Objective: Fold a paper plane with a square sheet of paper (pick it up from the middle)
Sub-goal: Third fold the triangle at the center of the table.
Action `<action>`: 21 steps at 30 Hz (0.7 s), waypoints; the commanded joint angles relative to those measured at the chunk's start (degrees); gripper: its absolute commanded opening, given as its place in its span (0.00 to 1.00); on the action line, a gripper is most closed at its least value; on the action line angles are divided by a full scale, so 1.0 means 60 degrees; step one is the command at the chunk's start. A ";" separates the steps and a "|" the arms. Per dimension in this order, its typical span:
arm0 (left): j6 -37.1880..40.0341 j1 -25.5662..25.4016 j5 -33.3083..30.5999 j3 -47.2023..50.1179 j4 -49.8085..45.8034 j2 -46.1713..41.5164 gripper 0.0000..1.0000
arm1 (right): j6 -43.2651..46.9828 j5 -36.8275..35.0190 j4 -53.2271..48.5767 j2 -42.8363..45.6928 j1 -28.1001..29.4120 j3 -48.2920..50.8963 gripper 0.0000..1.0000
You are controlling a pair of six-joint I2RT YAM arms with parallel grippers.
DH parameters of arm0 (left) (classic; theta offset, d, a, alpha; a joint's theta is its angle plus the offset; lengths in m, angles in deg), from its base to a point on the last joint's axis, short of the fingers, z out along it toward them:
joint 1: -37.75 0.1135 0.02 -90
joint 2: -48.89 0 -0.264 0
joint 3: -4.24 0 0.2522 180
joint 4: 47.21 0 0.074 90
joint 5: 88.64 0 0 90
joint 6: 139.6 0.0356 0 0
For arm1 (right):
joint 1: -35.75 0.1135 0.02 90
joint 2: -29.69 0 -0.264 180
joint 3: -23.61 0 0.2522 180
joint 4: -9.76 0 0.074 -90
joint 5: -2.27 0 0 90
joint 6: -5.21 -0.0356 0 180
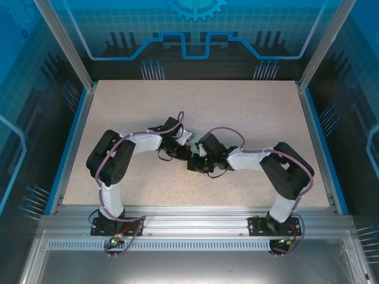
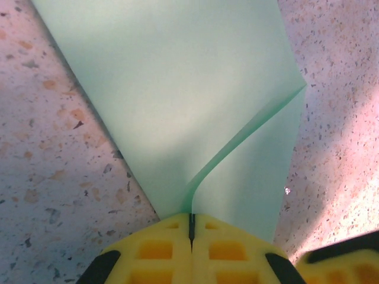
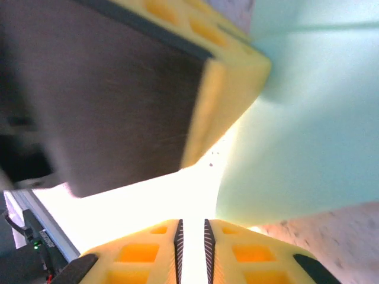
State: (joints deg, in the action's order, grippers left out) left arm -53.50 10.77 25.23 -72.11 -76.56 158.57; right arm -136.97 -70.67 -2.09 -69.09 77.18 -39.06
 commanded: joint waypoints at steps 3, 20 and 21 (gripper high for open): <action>0.0257 0.0111 -0.0179 -0.0112 -0.0356 0.0321 0.04 | 0.0114 0.0300 0.0222 0.0708 -0.1179 0.0548 0.20; 0.0270 0.0106 -0.0215 -0.0130 -0.0402 0.0381 0.04 | 0.0258 0.0799 0.0175 -0.0730 -0.1360 -0.0196 0.19; 0.0270 0.0107 -0.0215 -0.0139 -0.0411 0.0381 0.04 | 0.0314 0.0748 0.0095 -0.0542 -0.1417 -0.0199 0.19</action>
State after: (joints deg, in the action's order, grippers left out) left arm -53.50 10.77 25.23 -72.17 -76.59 158.66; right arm -136.58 -65.88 0.73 -74.40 69.64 -39.14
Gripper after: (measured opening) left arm 0.056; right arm 0.193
